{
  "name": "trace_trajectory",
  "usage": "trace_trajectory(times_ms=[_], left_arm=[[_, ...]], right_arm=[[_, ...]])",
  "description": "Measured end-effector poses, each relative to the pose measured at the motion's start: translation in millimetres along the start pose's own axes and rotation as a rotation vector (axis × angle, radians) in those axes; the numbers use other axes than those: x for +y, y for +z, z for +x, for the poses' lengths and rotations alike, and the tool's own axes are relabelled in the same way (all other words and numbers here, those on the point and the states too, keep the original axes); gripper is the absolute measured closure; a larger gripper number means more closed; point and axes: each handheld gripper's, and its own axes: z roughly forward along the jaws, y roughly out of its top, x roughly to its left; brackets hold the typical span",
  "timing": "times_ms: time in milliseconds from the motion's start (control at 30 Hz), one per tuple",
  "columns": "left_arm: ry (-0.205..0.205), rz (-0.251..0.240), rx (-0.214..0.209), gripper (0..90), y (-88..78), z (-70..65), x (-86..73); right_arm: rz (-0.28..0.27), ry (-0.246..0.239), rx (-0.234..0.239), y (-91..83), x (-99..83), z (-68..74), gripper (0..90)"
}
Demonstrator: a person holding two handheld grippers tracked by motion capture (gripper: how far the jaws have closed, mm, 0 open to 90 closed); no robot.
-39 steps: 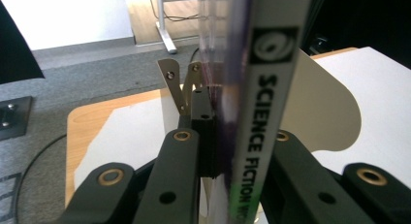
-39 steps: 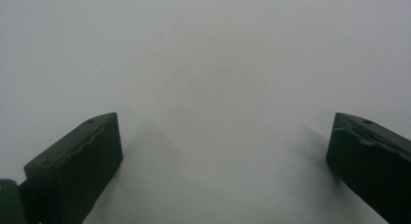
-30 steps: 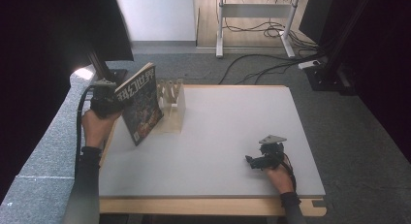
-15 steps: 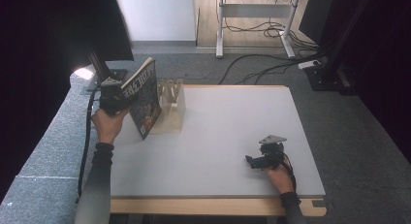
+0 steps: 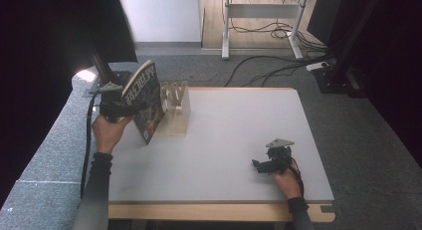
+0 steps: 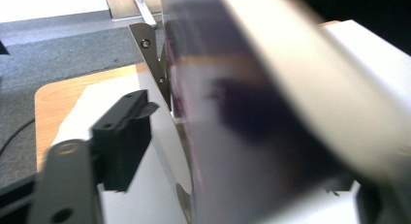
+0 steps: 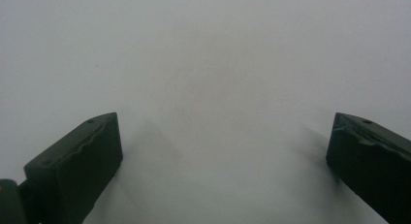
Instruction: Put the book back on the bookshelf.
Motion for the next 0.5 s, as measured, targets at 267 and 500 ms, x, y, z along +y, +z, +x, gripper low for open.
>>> trace_trajectory(times_ms=[267, 500], left_arm=[[-0.005, -0.034, -0.037, 13.0, -17.5, -2.2, -7.4], [0.051, -0.006, -0.040, 4.8, -32.1, -12.1, -14.3]], right_arm=[[0.000, 0.001, -0.001, 0.0, 0.1, 0.1, 0.0], [-0.001, -0.001, -0.001, 0.1, 0.3, 0.0, 0.0]])
